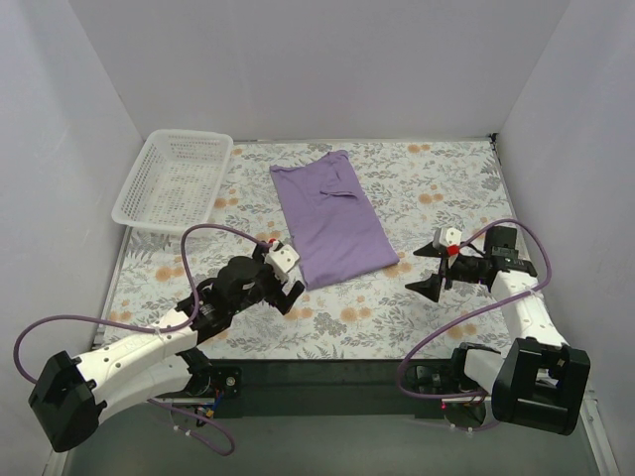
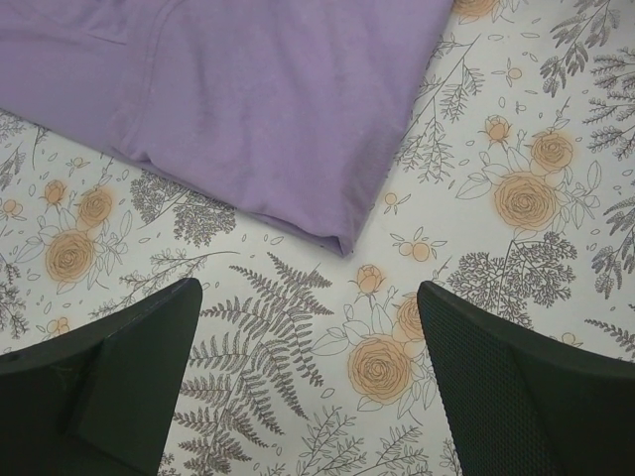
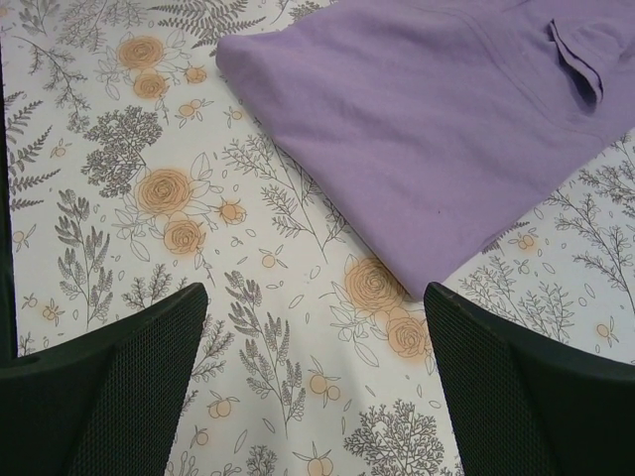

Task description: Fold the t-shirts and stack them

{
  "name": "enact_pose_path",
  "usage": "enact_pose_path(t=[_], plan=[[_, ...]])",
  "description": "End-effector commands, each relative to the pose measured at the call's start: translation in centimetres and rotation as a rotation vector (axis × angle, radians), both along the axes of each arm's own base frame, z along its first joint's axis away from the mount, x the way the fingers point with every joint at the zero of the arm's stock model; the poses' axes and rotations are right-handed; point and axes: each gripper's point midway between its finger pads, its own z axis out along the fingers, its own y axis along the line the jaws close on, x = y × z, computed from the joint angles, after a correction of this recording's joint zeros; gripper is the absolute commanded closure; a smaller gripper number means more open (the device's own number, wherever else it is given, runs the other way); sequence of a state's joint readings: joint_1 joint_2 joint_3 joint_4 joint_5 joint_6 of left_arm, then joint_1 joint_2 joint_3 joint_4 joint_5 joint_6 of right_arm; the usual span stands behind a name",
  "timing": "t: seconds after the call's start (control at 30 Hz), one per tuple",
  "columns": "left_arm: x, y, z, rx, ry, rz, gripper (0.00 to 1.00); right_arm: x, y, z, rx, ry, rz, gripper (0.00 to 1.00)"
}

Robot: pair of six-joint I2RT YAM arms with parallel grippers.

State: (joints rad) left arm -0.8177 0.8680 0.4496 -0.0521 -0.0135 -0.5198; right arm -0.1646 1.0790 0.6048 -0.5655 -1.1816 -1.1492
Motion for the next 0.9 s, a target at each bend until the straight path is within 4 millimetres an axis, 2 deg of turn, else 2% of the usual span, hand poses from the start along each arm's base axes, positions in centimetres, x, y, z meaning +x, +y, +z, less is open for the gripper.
enact_pose_path(t=[0.0, 0.8, 0.87], plan=[[0.0, -0.2, 0.1, 0.003, -0.007, -0.011, 0.10, -0.1, 0.1, 0.7, 0.037, -0.032, 0.008, 0.04], [-1.2, -1.2, -0.3, 0.000, 0.019, -0.103, 0.10, 0.0, -0.3, 0.6, 0.051, -0.033, -0.009, 0.02], [-1.7, -1.6, -0.4, -0.011, 0.027, -0.142, 0.10, -0.1, -0.3, 0.6, 0.050, -0.034, -0.008, 0.02]])
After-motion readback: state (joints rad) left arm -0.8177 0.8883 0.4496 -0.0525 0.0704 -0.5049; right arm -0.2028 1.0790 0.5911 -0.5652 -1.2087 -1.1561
